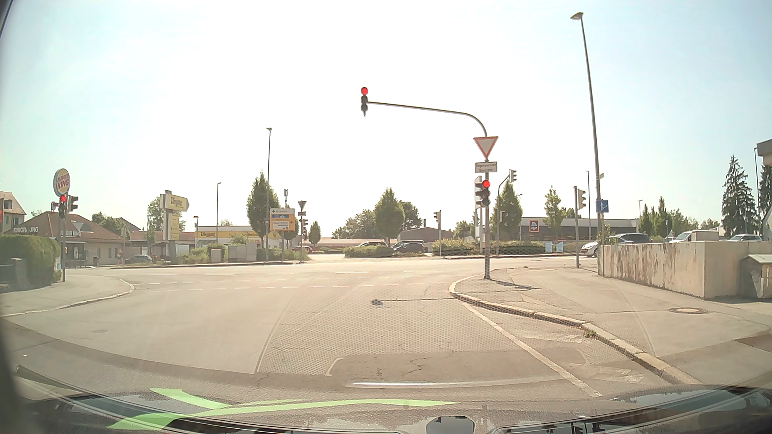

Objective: Follow the waypoints while adhering to traffic rules and regulations

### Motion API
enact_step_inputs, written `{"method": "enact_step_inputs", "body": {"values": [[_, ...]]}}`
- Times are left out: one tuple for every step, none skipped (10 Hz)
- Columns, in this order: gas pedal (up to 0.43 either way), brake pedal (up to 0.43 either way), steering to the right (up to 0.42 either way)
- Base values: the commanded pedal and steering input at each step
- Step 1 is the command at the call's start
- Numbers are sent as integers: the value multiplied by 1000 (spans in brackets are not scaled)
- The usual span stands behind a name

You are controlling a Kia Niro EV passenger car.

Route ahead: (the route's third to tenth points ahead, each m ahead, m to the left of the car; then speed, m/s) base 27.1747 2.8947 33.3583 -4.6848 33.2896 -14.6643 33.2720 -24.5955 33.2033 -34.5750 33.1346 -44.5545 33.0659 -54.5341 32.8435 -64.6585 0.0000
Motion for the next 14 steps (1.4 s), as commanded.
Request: {"method": "enact_step_inputs", "body": {"values": [[0, 305, -15], [0, 305, -15], [0, 305, -15], [0, 305, -15], [0, 305, -15], [0, 305, -15], [0, 305, -15], [0, 305, -15], [0, 305, -15], [0, 305, -15], [0, 305, -16], [0, 305, -15], [0, 305, -15], [0, 305, -15]]}}
